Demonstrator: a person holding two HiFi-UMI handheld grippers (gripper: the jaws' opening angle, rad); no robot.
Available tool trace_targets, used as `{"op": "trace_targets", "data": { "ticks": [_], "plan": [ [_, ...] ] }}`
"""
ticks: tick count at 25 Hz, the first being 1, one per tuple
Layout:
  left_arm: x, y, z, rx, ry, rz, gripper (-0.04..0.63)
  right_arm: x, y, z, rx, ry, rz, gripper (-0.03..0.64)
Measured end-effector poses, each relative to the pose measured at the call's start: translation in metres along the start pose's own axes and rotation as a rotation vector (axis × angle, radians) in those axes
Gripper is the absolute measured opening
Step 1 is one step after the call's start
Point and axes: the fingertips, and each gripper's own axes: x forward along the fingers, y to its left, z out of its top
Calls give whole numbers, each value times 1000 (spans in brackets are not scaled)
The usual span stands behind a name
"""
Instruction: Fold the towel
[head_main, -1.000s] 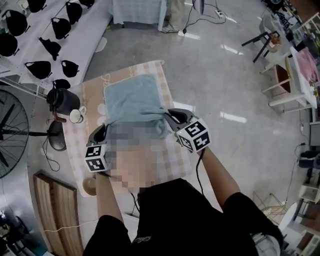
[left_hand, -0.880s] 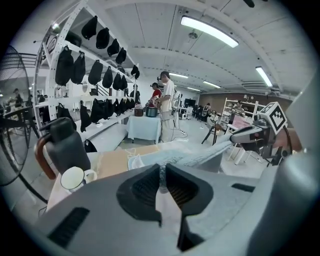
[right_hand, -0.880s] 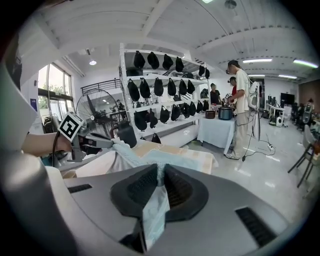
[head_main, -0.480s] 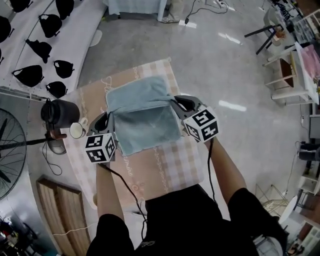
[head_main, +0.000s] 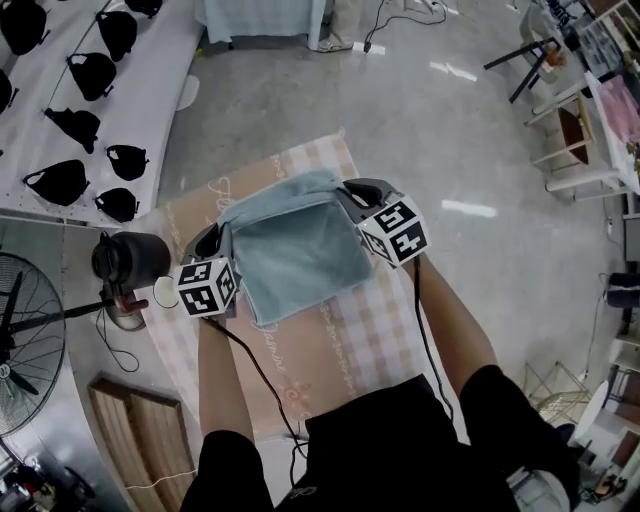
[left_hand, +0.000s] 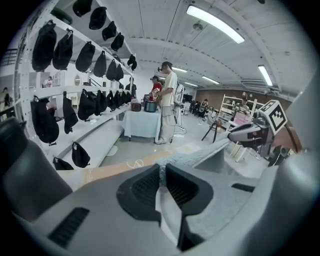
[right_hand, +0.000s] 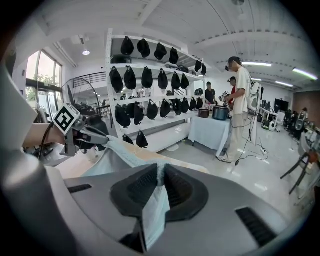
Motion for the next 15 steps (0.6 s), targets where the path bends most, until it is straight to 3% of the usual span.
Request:
{"op": "trace_targets", "data": {
  "ticks": [12, 13, 15],
  "plan": [
    [28, 15, -10, -36, 58, 25, 48, 36, -17, -5, 62, 57, -21, 51],
    [27, 16, -8, -57, 45, 27, 89, 36, -21, -2, 75, 38, -38, 68],
    [19, 14, -7, -93, 13, 17, 216, 31, -27, 3, 106, -10, -47, 186]
  ]
}}
